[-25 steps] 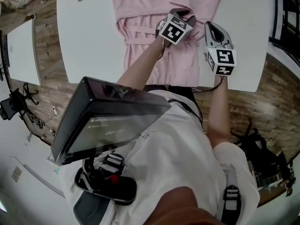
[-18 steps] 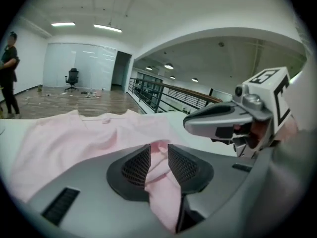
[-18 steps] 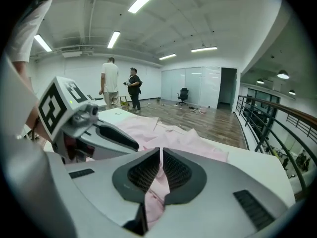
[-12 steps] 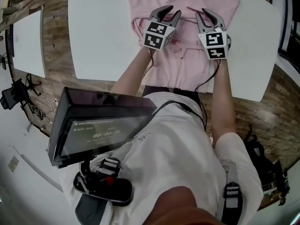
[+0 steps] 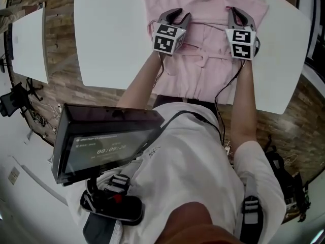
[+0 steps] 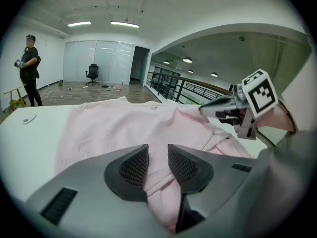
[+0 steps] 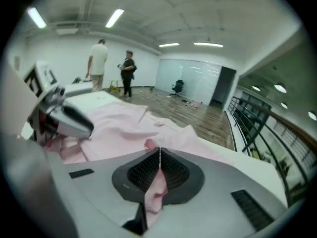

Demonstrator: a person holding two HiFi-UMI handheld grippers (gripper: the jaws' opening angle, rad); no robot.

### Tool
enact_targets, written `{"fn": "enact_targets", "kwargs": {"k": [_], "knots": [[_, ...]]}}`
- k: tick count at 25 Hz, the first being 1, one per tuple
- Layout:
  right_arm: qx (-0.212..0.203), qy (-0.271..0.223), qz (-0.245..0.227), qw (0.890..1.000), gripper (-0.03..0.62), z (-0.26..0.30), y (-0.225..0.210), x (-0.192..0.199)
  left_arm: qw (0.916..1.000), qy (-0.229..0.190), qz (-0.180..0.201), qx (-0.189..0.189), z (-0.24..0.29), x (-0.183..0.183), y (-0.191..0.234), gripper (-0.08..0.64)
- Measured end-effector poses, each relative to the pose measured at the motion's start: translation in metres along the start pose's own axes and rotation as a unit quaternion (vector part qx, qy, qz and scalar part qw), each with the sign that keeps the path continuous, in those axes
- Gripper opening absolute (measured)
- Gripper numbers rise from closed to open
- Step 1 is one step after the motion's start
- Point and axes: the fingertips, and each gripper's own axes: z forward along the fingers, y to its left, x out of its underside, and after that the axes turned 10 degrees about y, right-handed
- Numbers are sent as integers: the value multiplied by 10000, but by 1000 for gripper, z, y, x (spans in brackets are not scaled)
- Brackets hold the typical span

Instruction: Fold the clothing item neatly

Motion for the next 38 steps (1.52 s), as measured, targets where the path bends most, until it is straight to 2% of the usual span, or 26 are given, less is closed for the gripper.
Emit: {"fn": "enact_targets", "kwargs": {"k": [2, 3, 5, 7, 9, 11, 13, 14, 17, 19, 21, 24, 27, 29, 35, 38], "knots": [[104, 17, 923, 9957, 12, 2, -37, 13, 10000, 12, -68, 4, 0, 4, 2, 106], [218, 180, 1234, 9920, 12, 4, -57, 27, 10000, -5, -88, 6, 1, 3, 1, 106], [531, 524, 1551, 9851, 12, 3, -91, 56, 9999, -40, -94, -10, 0, 0, -5, 106], [587, 418, 1644, 9838, 12, -9, -104, 66, 9999, -117, -74, -58, -3, -3, -8, 106], [144, -56, 1550, 9878, 12, -26, -88, 54, 9996, -257, -23, -110, -10, -8, -12, 106], [-539, -420, 1199, 9904, 12, -40, -49, 38, 9991, -397, 67, -119, -19, -13, -18, 106], [-988, -418, 733, 9915, 12, -42, -8, 30, 9989, -454, 100, -42, -25, -13, -21, 106], [-1065, -264, 474, 9928, 12, -38, 7, 32, 9990, -430, 90, 8, -26, -11, -21, 106], [-899, 564, -258, 9940, 12, -24, 22, 55, 9992, -382, 90, 24, -26, -9, -19, 106], [-896, 987, -367, 9904, 12, -22, 19, 76, 9993, -375, 49, -20, -28, -7, -15, 106], [-968, 1155, -260, 9882, 12, -25, 14, 92, 9994, -349, 5, -65, -30, -4, -10, 106], [-801, 1072, -119, 9909, 12, -33, 1, 95, 9993, -351, -33, -148, -33, 0, -1, 106], [-638, 549, 94, 9964, 12, -36, -5, 74, 9989, -401, -19, -253, -38, 0, 8, 106], [-655, 395, 173, 9969, 12, -28, 1, 66, 9987, -399, -71, -302, -35, 2, 16, 106], [-480, 761, 295, 9955, 12, -7, 0, 85, 9989, 243, -330, -206, -16, 25, 24, 106], [-409, 728, 289, 9961, 12, -2, -4, 84, 9986, 213, -448, -204, -13, 21, 27, 106]]}}
